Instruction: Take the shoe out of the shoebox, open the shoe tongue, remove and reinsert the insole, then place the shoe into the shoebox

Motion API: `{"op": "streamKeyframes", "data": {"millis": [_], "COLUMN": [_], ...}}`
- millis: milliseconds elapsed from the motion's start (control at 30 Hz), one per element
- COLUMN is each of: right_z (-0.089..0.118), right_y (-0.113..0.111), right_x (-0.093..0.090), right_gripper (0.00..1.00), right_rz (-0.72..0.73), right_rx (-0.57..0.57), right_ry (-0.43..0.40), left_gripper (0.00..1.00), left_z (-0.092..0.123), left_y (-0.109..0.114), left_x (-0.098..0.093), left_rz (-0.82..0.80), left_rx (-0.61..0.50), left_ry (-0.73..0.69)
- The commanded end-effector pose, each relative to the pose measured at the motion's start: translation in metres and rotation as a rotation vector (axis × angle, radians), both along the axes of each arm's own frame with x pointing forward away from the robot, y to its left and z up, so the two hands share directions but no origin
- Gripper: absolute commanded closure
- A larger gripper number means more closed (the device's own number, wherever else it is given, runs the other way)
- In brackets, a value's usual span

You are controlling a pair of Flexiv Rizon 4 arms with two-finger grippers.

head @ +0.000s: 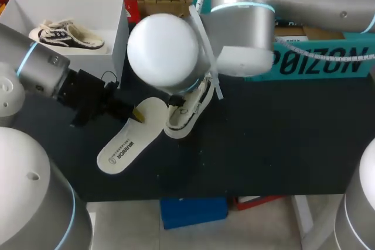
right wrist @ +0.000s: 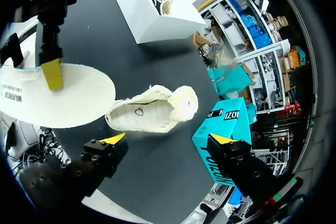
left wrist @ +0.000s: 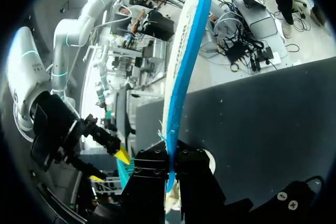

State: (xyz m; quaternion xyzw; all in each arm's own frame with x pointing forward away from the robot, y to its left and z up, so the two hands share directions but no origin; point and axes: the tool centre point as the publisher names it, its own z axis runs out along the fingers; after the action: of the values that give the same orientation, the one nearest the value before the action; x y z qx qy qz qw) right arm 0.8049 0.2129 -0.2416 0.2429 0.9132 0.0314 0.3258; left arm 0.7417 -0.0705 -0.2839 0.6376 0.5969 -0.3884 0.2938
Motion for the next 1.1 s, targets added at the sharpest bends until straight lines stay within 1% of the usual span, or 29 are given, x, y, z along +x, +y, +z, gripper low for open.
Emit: {"op": "streamKeyframes", "data": {"millis": [33, 133, 333, 467, 600, 700, 833, 1000, 1100], "right_z": [-0.005, -0.009, -0.016, -0.018, -0.017, -0.017, -0.017, -0.017, -0.017], "right_y": [-0.019, -0.024, -0.045, -0.058, -0.067, -0.068, -0.067, -0.067, -0.067], "right_x": [-0.013, -0.016, -0.024, -0.032, -0.039, -0.043, -0.044, -0.044, -0.044], "right_gripper": [0.0, 0.0, 0.0, 0.0, 0.0, 0.0, 0.0, 0.0, 0.0], "right_rz": [0.094, 0.116, 0.111, 0.116, 0.129, 0.172, 0.176, 0.176, 0.176], "right_rx": [0.112, 0.127, 0.146, 0.169, 0.199, 0.203, 0.191, 0.191, 0.191], "right_ry": [-0.07, -0.069, -0.055, -0.064, -0.086, -0.107, -0.109, -0.109, -0.109], "left_gripper": [1.0, 1.0, 1.0, 1.0, 1.0, 1.0, 1.0, 1.0, 1.0], "left_z": [0.0, -0.001, -0.002, -0.002, -0.001, 0.0, -0.002, 0.002, -0.002], "left_y": [-0.002, -0.003, -0.006, -0.008, -0.011, -0.012, -0.013, -0.014, -0.014], "left_x": [0.001, 0.0, 0.0, 0.0, 0.002, 0.005, 0.01, 0.013, 0.016], "left_rz": [0.0, 0.003, 0.009, 0.01, 0.007, 0.004, -0.007, 0.007, -0.001], "left_rx": [0.003, 0.002, 0.002, 0.005, 0.011, 0.015, 0.031, -0.016, 0.033], "left_ry": [0.0, 0.001, 0.006, 0.007, 0.001, 0.0, 0.009, 0.116, 0.132]}}
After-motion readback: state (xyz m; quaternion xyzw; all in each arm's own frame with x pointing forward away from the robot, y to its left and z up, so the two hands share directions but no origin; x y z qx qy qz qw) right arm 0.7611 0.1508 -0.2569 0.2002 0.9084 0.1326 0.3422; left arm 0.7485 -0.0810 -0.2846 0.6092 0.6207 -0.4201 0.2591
